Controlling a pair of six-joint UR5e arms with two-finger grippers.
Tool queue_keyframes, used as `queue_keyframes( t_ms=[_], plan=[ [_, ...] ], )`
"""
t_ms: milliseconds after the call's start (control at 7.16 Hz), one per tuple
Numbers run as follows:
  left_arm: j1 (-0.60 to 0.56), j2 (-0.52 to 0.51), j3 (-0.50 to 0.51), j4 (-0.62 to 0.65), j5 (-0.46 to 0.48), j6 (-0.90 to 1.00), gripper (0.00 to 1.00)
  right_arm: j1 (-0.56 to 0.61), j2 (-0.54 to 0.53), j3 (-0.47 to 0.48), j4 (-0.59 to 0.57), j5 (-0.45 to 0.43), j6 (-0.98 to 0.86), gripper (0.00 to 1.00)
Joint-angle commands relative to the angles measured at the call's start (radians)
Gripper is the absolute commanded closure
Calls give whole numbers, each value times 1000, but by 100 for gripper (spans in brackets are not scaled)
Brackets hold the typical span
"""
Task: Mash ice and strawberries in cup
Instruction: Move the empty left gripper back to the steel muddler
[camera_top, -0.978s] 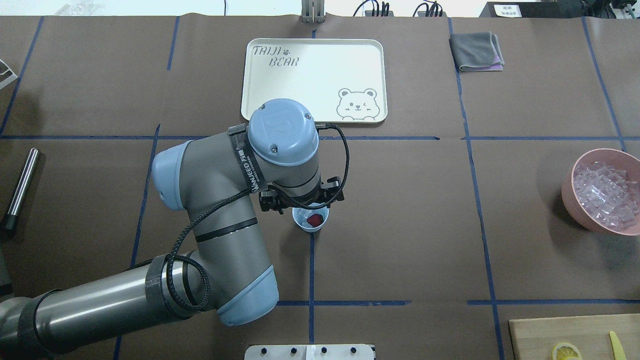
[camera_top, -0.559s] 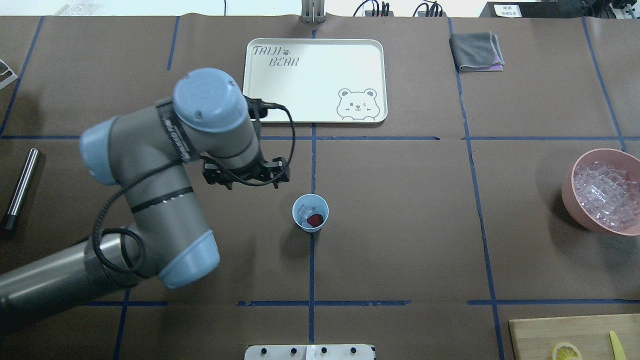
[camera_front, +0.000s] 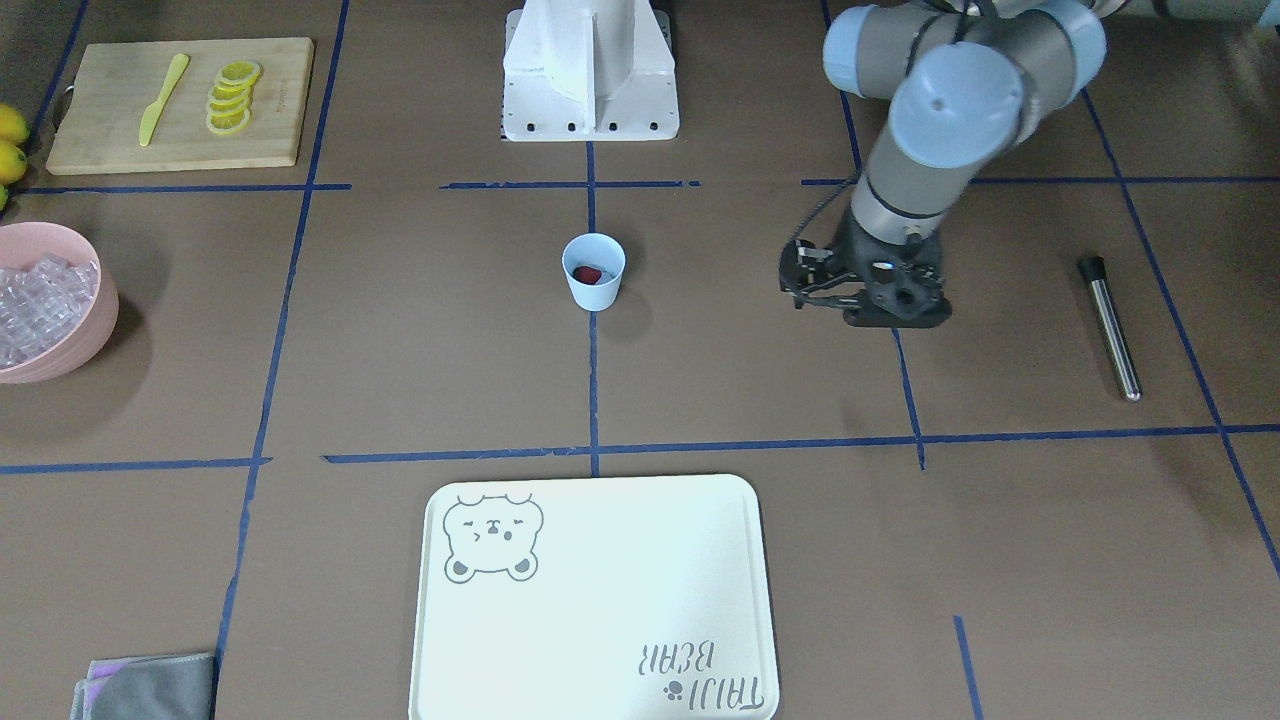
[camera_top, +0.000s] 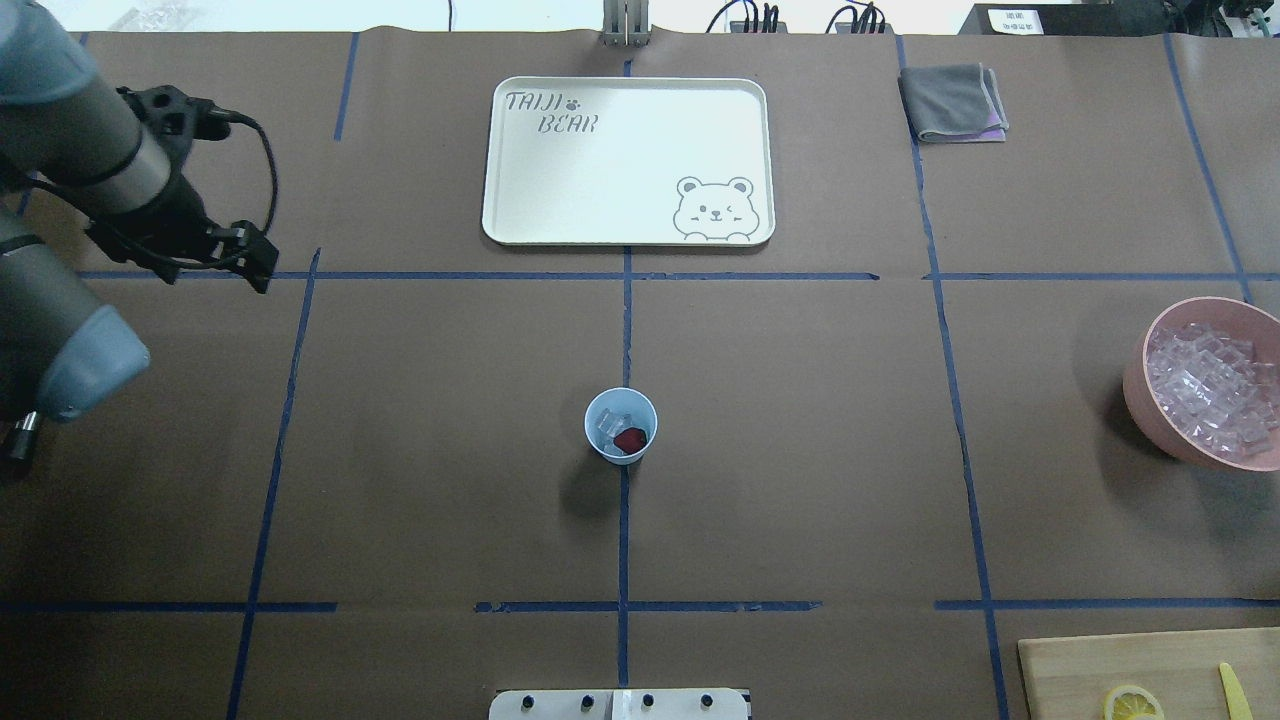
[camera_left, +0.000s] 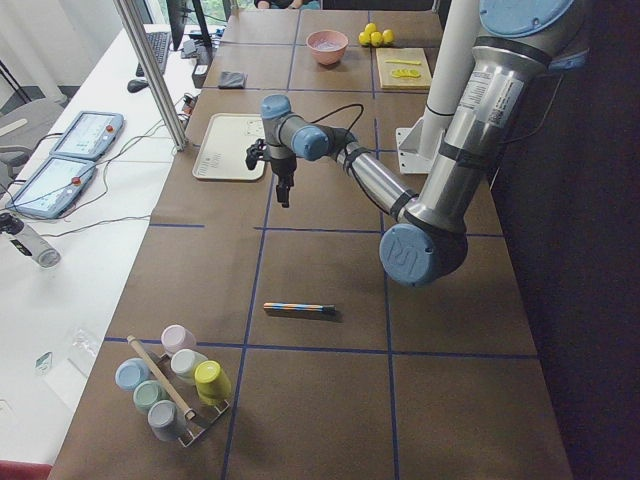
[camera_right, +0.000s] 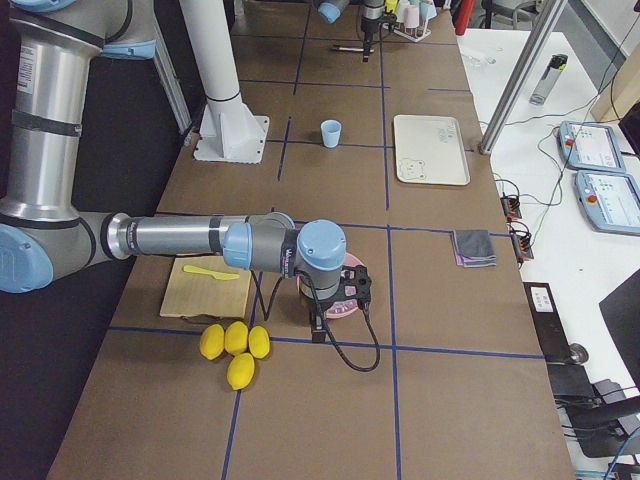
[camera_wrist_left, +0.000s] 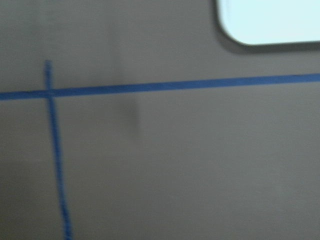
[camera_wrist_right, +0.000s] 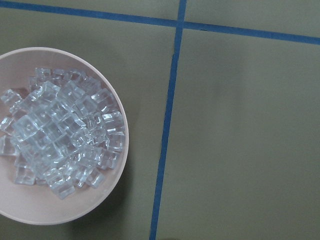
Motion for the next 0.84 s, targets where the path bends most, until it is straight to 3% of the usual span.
queue_keyframes(
  t_ms=[0, 140, 419, 698],
  plan=[
    [-162, 77, 50, -9, -11, 225, 0, 0, 1, 0, 0, -1, 0, 1],
    [-191, 108, 69, -17, -52, 290, 0, 0, 1, 0, 0, -1, 0, 1],
    [-204, 186, 145, -204, -63, 297, 0, 0, 1, 0, 0, -1, 0, 1],
    [-201, 196, 234, -335, -62, 231, 0, 0, 1, 5, 0, 0, 2, 1]
  ],
)
